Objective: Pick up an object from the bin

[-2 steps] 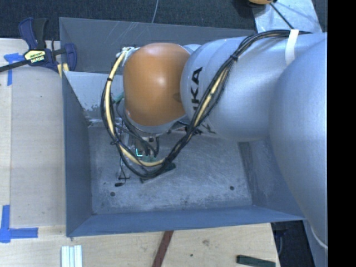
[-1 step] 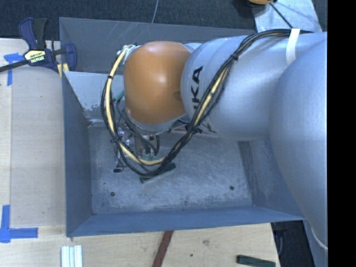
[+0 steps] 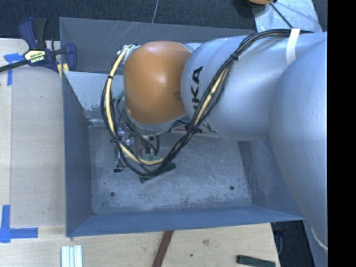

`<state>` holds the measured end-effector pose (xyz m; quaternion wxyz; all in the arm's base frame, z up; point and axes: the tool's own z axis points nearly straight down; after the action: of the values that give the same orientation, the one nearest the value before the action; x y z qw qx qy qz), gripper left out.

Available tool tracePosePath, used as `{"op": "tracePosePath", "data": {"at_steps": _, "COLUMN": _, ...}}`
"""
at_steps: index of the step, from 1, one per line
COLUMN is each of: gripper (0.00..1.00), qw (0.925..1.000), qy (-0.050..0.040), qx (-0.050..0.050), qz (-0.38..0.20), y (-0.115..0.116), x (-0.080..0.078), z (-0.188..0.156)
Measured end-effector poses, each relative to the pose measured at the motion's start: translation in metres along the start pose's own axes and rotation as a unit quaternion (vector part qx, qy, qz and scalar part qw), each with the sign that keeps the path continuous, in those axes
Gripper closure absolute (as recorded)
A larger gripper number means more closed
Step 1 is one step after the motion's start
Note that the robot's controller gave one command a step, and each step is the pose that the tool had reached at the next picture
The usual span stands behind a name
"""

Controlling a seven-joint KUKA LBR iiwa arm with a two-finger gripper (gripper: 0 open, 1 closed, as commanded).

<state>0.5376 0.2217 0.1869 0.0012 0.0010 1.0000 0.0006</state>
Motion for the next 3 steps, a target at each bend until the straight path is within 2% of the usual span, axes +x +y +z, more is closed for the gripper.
{"op": "tracePosePath", "data": {"at_steps": 1, "gripper": 1.0, "qw": 0.999, "qy": 0.003, "qx": 0.002, "qz": -0.045, "y": 0.003, "x": 0.001, "z": -0.019}}
{"op": "tracePosePath", "data": {"at_steps": 2, "gripper": 1.0, "qw": 0.998, "qy": -0.0033, "qx": -0.001, "qz": -0.063, "y": 0.002, "x": 0.002, "z": -0.031}}
{"op": "tracePosePath", "data": {"at_steps": 3, "gripper": 1.0, "qw": 1.0, "qy": -0.002, "qx": -0.001, "qz": 0.006, "y": -0.01, "x": 0.012, "z": 0.037}}
